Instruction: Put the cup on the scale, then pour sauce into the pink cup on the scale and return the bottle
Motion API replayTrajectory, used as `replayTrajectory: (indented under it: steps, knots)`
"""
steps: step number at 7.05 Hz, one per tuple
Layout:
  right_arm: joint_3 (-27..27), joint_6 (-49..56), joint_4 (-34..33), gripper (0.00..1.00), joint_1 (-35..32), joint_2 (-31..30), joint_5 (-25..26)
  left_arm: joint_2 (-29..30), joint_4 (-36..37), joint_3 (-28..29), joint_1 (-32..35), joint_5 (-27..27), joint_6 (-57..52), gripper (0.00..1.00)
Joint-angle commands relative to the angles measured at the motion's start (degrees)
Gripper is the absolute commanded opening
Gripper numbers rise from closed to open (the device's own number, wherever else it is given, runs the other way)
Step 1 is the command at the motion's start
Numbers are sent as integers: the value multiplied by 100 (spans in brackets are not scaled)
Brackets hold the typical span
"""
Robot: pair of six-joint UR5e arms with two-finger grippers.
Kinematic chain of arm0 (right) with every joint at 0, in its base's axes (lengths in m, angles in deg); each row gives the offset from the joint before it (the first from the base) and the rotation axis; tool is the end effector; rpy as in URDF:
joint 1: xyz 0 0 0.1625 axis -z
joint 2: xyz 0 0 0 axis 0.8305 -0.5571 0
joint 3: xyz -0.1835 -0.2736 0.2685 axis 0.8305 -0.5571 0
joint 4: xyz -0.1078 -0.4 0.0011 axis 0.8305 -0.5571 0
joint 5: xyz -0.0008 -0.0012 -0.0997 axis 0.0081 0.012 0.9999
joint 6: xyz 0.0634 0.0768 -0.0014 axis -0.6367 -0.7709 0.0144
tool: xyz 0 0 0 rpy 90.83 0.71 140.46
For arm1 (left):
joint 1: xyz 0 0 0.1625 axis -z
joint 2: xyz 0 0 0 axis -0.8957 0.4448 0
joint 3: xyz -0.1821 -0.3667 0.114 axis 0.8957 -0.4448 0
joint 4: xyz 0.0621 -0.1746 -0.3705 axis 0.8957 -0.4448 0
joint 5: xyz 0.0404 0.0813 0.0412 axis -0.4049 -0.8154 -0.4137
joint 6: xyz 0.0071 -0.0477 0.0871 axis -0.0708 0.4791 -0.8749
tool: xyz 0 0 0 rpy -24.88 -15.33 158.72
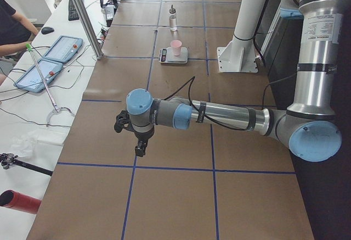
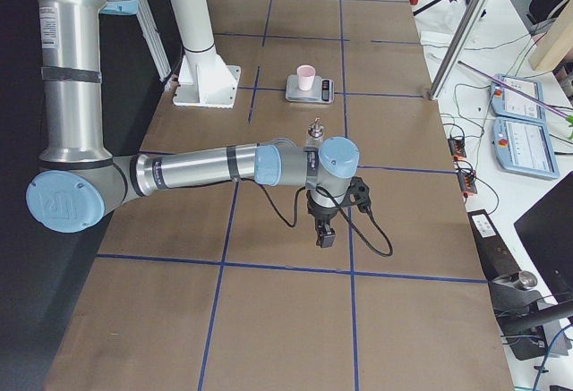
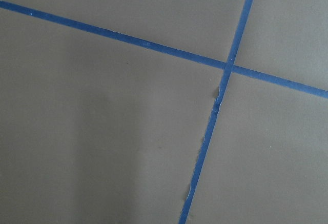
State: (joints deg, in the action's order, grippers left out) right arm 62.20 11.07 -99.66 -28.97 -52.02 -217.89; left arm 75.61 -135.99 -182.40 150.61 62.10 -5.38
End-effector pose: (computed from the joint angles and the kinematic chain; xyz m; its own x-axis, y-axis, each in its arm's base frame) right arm 0.0239 -0.4804 0.5919 0.6898 -0.2588 0.6762 0.2298 0.9639 0.1346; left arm -0.0352 -0.5102 0.5900 0.6823 0.2172 -0.6981 -0.0945 0.9730 0.2105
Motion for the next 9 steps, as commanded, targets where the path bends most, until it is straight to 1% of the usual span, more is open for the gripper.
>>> replayTrajectory:
  steps: [1,3,5,6,9]
  knots:
    - [13,9,13,100,4,14,-35,103,1,12,-1,-16,0,100]
    - [5,9,31,100,-5,76,-236,147,1,4,-1,-8,27,100]
    - [74,9,57,100,-14,23,-290,252,10,83,-1,-43,27,100]
    - [57,9,57,100,-14,40,-238,253,27,74,8,-43,27,100]
    - [31,9,49,100,-5,93,-290,244,36,74,-1,-25,27,100]
